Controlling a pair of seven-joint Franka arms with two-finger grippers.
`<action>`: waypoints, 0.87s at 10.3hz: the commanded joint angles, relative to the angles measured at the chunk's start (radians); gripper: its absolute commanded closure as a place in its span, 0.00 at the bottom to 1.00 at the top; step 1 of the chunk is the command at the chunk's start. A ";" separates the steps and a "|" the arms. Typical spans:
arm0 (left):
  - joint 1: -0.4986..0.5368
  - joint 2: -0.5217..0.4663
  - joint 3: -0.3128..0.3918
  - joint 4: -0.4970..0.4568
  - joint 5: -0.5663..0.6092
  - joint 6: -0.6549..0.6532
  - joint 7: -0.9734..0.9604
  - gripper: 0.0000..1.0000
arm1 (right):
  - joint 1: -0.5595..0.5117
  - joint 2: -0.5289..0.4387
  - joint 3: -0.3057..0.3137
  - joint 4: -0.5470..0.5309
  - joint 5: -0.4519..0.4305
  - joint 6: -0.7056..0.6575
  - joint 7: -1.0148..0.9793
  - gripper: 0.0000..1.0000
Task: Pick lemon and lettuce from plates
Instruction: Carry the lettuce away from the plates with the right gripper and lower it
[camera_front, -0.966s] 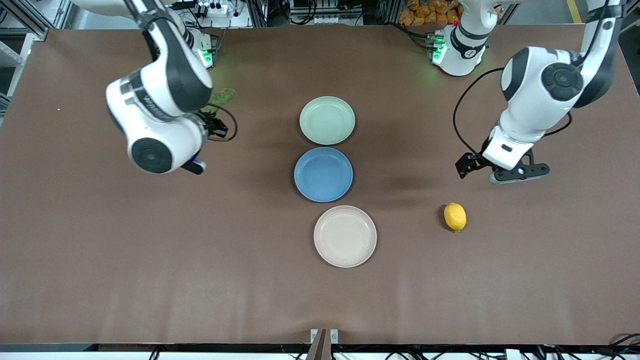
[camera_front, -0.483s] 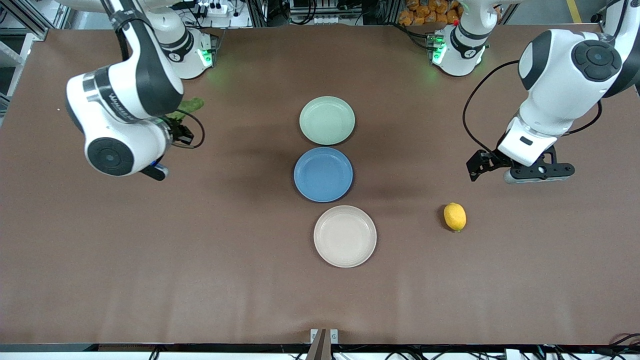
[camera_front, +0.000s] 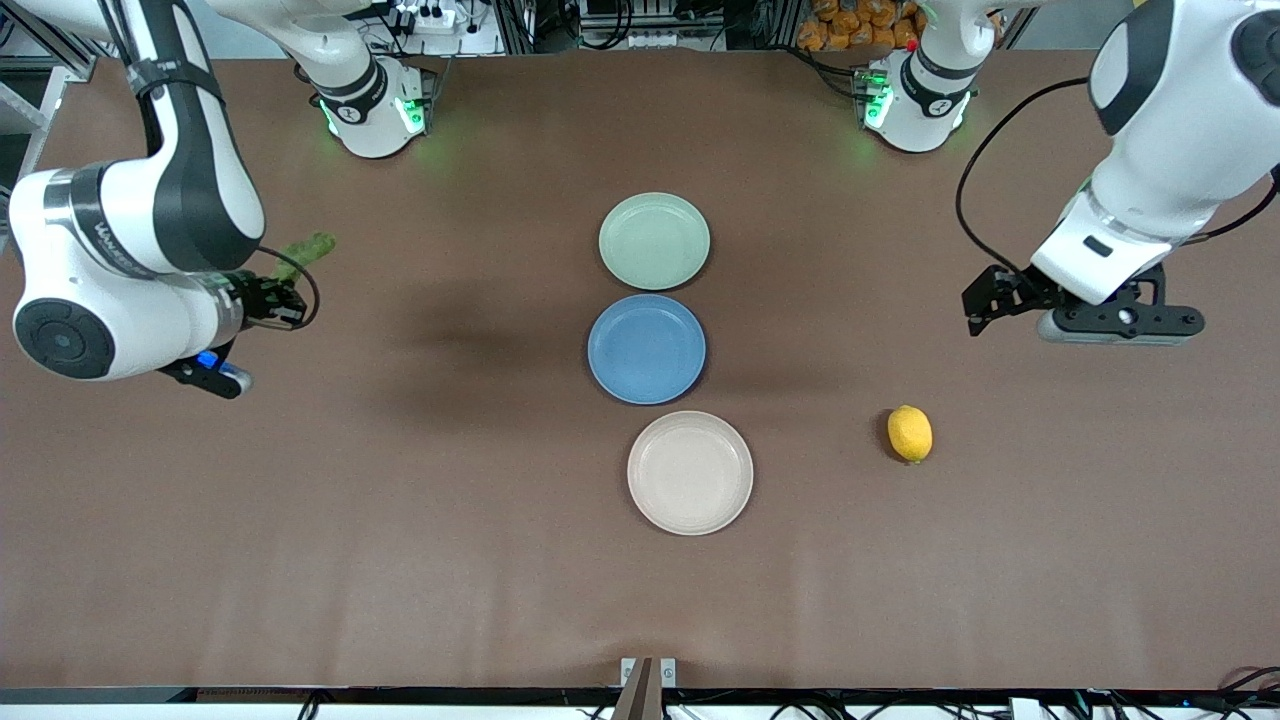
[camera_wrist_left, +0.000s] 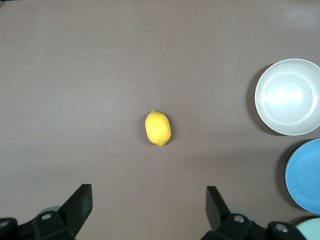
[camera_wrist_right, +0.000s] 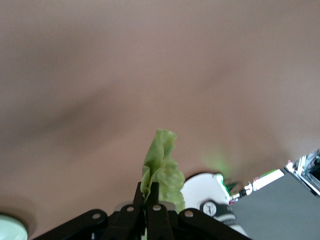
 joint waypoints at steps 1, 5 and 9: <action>-0.004 0.029 0.000 0.084 -0.015 -0.079 0.030 0.00 | -0.024 0.018 0.014 -0.068 -0.028 0.117 -0.042 1.00; 0.004 -0.008 0.005 0.182 -0.013 -0.240 0.030 0.00 | -0.040 0.020 0.014 -0.161 -0.028 0.258 -0.045 1.00; 0.004 -0.009 0.003 0.256 -0.022 -0.344 0.025 0.00 | -0.066 0.018 0.014 -0.299 -0.028 0.454 -0.079 1.00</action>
